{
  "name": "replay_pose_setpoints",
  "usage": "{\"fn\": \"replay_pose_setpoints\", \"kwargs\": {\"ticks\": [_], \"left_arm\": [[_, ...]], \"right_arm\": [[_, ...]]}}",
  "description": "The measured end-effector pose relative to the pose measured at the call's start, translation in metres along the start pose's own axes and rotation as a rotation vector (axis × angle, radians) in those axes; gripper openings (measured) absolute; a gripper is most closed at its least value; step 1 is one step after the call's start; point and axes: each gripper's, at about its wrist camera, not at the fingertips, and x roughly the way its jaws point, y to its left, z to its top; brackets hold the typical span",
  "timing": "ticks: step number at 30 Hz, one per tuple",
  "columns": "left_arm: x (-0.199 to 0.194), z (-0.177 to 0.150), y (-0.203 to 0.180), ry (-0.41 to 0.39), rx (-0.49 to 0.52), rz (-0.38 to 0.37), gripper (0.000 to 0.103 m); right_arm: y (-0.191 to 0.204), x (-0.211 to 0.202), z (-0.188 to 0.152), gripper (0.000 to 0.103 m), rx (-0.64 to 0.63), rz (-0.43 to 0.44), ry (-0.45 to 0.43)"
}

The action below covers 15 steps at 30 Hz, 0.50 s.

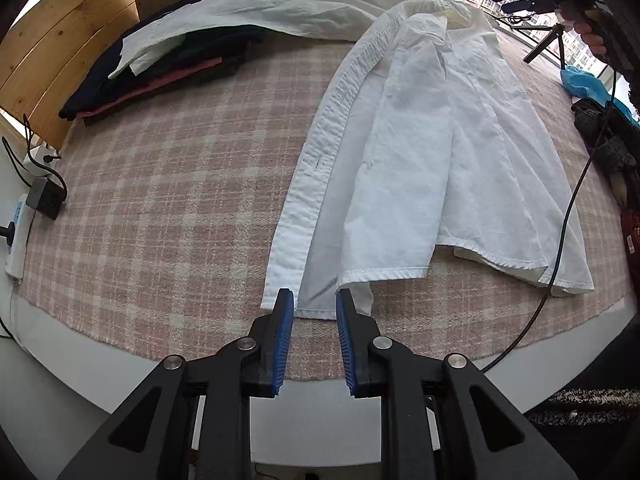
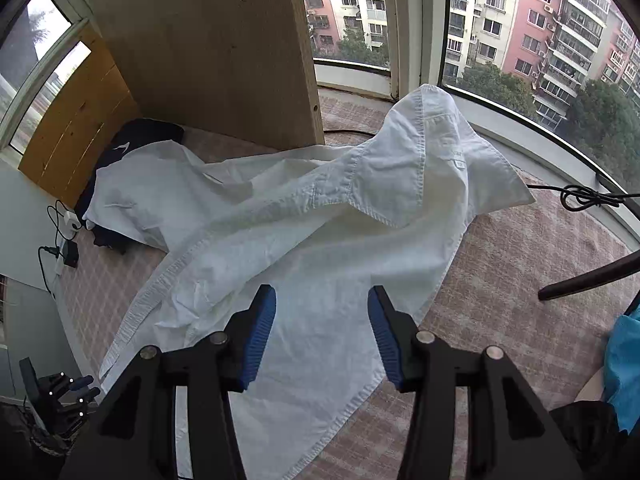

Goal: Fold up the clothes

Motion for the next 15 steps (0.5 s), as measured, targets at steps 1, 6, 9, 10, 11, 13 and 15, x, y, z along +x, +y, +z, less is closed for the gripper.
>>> {"fn": "replay_pose_setpoints", "kwargs": {"ticks": [1,6,9,10,11,13,15], "left_arm": [[0.004,0.0,-0.001,0.009,0.031,0.008,0.027],[0.018,0.002,0.008,0.031,0.101,0.076,0.029],[0.019,0.005,0.02,0.012,0.08,0.073,0.029],[0.02,0.006,0.025,0.005,0.068,0.062,0.024],[0.02,0.008,0.029,0.001,0.056,0.049,0.007],[0.02,0.011,0.036,-0.006,0.034,0.024,0.002],[0.015,0.014,0.042,-0.028,0.016,0.005,0.002]], "right_arm": [[0.006,0.008,0.004,0.048,0.005,-0.004,0.012],[0.032,0.032,0.018,0.048,0.008,-0.007,0.053],[0.045,0.043,0.025,0.048,0.0,-0.004,0.075],[0.048,0.047,0.027,0.048,-0.001,-0.007,0.08],[0.051,0.05,0.03,0.048,-0.003,-0.013,0.083],[0.055,0.058,0.035,0.048,0.0,-0.027,0.092],[0.055,0.066,0.041,0.048,0.015,-0.04,0.105]]}}
